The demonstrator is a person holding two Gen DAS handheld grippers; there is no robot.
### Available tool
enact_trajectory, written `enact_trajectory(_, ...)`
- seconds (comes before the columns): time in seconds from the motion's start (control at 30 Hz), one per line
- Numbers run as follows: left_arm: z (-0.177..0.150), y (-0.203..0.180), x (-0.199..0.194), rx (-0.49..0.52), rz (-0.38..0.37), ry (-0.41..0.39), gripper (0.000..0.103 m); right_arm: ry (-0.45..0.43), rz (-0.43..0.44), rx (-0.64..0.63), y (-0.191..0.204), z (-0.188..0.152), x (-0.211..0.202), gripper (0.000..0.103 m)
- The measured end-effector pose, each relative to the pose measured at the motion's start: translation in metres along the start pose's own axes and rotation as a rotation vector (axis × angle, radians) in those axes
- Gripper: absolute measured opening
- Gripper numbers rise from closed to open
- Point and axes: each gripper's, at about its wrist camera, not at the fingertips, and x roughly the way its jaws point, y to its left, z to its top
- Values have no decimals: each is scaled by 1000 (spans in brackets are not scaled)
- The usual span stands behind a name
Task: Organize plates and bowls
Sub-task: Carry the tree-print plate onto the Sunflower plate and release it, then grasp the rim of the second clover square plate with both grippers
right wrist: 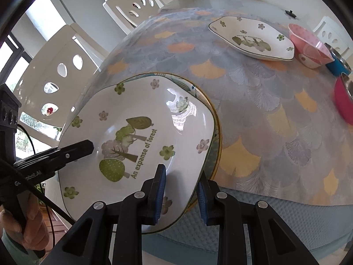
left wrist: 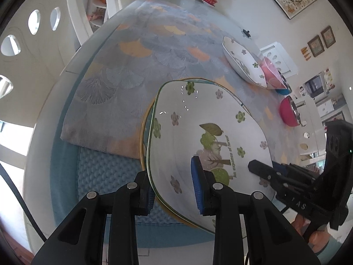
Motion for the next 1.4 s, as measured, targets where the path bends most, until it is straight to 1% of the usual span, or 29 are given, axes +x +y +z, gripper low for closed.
enact_trajectory(0.03,0,-1,0,9,4,7,28,1,0,9,-1,1,0,25)
enact_trajectory(0.13,0,-3,-2,10,1,20,28,1,-5,31,-2,2,-1,25)
enact_trajectory(0.27,-1,-2,-8,18,9,18,28,2,-15,23,2,0,-3,25)
enact_trajectory(0.37,0,-7,-11,46,55,21,28,-2,-12,38,0,-1,-6,25)
enact_trajectory(0.43,2,-13,-10,84,78,34,33,-4,0,59,-4,0,-7,25)
enact_trajectory(0.47,2,-17,-8,101,90,40,34,-6,1,65,-6,1,-8,25)
enact_trajectory(0.5,2,-20,-8,123,114,44,34,-10,-3,65,-6,1,-9,25)
enact_trajectory(0.6,2,-29,-5,188,224,63,36,-18,-19,63,-6,4,-13,25)
enact_trajectory(0.63,1,-31,-4,205,245,73,36,-20,-17,66,-7,5,-14,25)
enact_trajectory(0.73,-1,-32,-9,236,269,75,36,-23,-14,79,-10,6,-19,25)
enact_trajectory(0.87,2,-25,-15,212,272,79,36,-25,0,101,-16,8,-25,25)
enact_trajectory(0.93,6,-23,-21,195,269,63,36,-32,21,116,-19,9,-31,25)
enact_trajectory(1.03,19,-27,-36,188,248,14,36,-63,57,137,-25,15,-45,25)
enact_trajectory(1.2,56,-48,-62,242,247,-81,36,-126,98,152,-28,39,-69,26)
enact_trajectory(1.27,74,-60,-72,279,237,-124,36,-151,115,160,-30,52,-78,31)
enact_trajectory(1.3,84,-67,-74,296,231,-141,38,-161,124,167,-32,59,-81,41)
enact_trajectory(1.37,105,-77,-77,322,204,-167,47,-200,140,192,-39,71,-89,54)
enact_trajectory(1.4,118,-81,-77,332,179,-178,59,-222,142,202,-42,75,-93,54)
